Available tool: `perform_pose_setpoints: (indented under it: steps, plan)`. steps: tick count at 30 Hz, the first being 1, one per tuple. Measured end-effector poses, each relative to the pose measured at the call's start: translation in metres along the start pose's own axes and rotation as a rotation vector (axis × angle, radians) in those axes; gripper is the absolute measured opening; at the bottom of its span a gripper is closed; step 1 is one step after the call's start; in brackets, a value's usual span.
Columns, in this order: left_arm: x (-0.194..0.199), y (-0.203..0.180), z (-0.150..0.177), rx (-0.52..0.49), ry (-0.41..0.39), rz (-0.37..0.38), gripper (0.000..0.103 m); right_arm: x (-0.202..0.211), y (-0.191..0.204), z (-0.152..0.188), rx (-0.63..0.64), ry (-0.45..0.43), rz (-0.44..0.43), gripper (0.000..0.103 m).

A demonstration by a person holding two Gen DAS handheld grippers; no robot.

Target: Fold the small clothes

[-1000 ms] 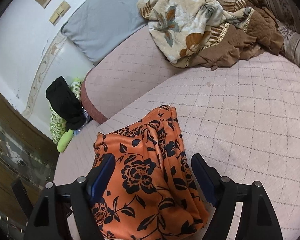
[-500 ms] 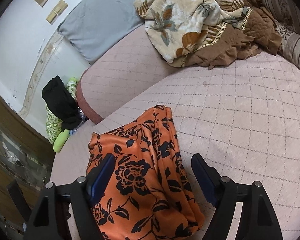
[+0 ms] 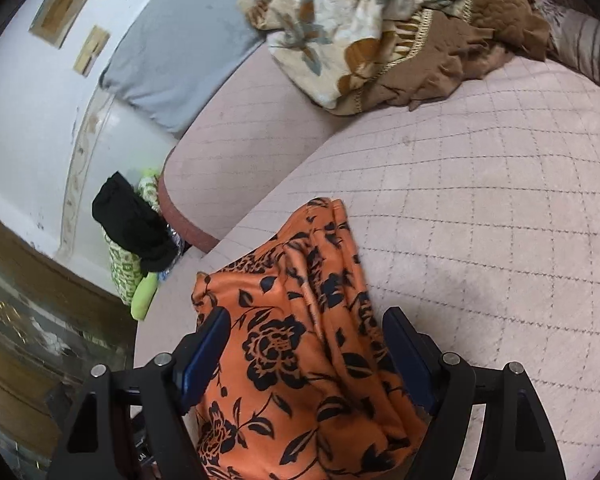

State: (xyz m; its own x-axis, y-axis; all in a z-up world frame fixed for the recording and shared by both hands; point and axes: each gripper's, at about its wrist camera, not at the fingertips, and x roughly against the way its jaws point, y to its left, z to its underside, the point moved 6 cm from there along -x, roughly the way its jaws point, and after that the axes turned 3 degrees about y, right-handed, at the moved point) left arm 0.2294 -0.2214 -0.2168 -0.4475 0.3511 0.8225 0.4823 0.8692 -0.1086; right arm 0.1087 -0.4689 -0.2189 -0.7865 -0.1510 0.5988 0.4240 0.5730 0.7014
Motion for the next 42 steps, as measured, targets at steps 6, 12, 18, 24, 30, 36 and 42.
perform_pose_setpoints:
  steps: [6,12,18,24,30,36,42]
  plan:
    - [-0.016,0.0,0.008,0.004,0.051,0.017,0.096,-0.001,-0.025,-0.013,-0.078,0.003,0.0,0.083]
    - [-0.028,-0.011,0.013,0.004,0.095,0.117,0.096,-0.024,-0.033,-0.007,-0.124,0.112,-0.062,0.084]
    - [-0.039,-0.011,0.016,0.064,0.142,0.221,0.096,-0.059,-0.031,0.014,-0.069,0.255,-0.025,0.085]
    - [-0.047,-0.015,0.021,0.142,0.167,0.303,0.096,-0.073,-0.012,0.028,-0.056,0.286,-0.084,0.091]
    - [-0.044,-0.008,0.02,0.208,0.143,0.289,0.074,-0.077,0.006,0.04,0.072,0.22,0.061,0.079]
    - [-0.028,-0.006,0.018,0.191,0.072,0.251,0.043,-0.066,0.016,0.039,0.098,0.169,0.093,0.048]
    - [-0.007,-0.003,0.015,0.175,0.026,0.207,0.039,-0.047,0.041,0.041,0.176,0.113,0.099,0.04]
